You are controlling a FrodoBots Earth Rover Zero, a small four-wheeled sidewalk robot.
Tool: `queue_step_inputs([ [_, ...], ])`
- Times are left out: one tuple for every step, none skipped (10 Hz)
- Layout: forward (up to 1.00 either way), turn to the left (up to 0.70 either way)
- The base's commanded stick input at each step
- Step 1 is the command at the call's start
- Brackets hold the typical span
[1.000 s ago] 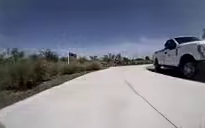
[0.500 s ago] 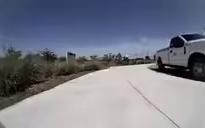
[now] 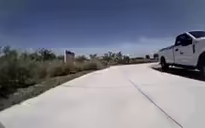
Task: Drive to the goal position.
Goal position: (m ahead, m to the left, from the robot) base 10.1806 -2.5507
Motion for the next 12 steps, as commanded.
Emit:
queue_step_inputs([
  [0.85,0.0],
  [0.85,0.0],
  [0.85,0.0],
  [0.85,0.0],
  [0.85,0.0],
  [0.85,0.0],
  [0.85,0.0],
  [0.85,0.0],
  [0.85,-0.05],
  [0.85,-0.34],
  [0.85,-0.34],
  [0.85,-0.34],
])
